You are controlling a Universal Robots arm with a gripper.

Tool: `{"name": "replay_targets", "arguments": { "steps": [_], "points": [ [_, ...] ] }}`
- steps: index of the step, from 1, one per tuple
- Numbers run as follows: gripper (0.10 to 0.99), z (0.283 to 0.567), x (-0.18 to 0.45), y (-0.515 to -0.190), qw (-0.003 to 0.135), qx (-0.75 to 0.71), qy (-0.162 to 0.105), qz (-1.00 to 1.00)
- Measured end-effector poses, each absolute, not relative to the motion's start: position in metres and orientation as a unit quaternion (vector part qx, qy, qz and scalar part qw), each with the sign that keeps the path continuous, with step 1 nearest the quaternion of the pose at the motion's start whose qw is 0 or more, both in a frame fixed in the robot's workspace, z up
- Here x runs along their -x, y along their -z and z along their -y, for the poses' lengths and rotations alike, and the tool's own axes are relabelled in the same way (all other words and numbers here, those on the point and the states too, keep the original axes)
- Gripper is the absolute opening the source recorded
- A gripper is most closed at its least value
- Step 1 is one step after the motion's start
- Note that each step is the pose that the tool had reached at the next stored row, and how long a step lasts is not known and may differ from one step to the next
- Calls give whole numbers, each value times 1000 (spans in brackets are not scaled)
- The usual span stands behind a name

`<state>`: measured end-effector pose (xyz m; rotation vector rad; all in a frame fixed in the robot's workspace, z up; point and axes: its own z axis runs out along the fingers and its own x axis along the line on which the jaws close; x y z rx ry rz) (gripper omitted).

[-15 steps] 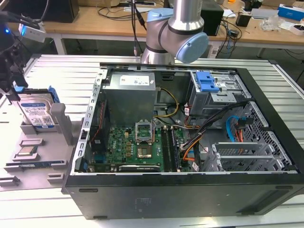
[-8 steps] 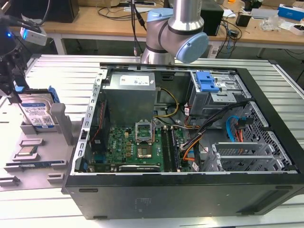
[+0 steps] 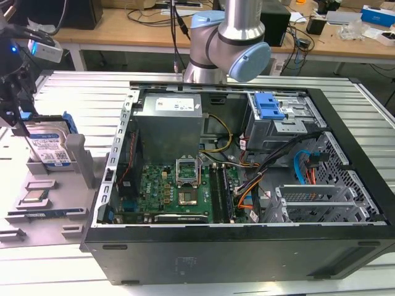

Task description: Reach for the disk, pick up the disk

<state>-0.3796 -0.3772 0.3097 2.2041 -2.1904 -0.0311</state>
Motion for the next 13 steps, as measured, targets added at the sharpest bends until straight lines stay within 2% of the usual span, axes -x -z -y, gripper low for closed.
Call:
{"name": "replay_targets", "arguments": {
  "steps": [13],
  "points": [
    [545,377,380,-302,17,-710,10,704]
  ]
}}
